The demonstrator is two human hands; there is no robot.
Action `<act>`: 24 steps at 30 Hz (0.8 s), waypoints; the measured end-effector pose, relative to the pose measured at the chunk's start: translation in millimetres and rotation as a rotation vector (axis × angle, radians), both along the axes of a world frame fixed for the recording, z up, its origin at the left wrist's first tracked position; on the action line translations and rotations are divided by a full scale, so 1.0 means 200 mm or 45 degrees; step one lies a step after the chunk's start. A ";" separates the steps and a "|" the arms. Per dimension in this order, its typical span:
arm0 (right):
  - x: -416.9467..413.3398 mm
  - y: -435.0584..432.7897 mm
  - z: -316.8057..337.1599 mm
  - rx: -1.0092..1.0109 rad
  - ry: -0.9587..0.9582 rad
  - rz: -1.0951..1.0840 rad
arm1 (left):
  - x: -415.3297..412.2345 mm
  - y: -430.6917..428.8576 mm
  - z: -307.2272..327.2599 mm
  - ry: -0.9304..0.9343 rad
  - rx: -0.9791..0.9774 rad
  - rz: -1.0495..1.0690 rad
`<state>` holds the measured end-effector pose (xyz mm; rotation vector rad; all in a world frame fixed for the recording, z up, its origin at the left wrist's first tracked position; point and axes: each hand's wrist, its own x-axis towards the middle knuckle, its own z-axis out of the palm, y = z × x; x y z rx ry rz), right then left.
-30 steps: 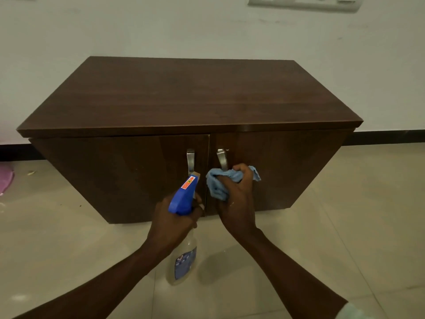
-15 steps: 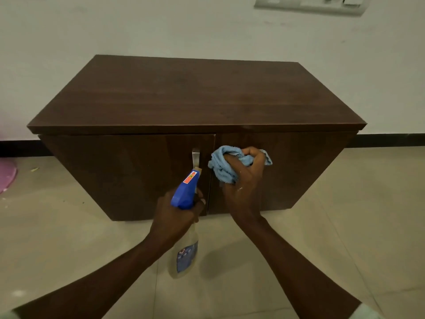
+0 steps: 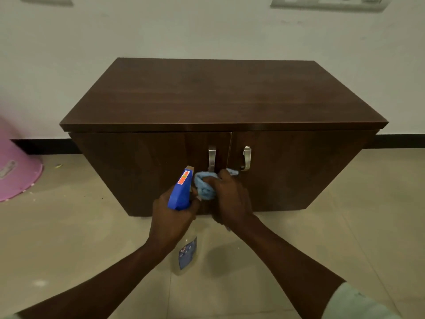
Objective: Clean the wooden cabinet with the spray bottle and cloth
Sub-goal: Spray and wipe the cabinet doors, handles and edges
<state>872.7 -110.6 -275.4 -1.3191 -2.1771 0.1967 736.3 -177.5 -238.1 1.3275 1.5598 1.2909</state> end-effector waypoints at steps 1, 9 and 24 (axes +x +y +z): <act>0.02 0.00 0.00 -0.019 -0.005 -0.020 | 0.00 0.00 0.00 -0.014 0.003 -0.008; -0.01 -0.07 0.25 0.309 0.665 -0.190 | -0.03 0.00 -0.01 -0.012 0.032 -0.010; -0.41 0.37 0.85 -0.018 -0.458 0.360 | -0.24 -0.02 0.22 -0.179 0.146 0.081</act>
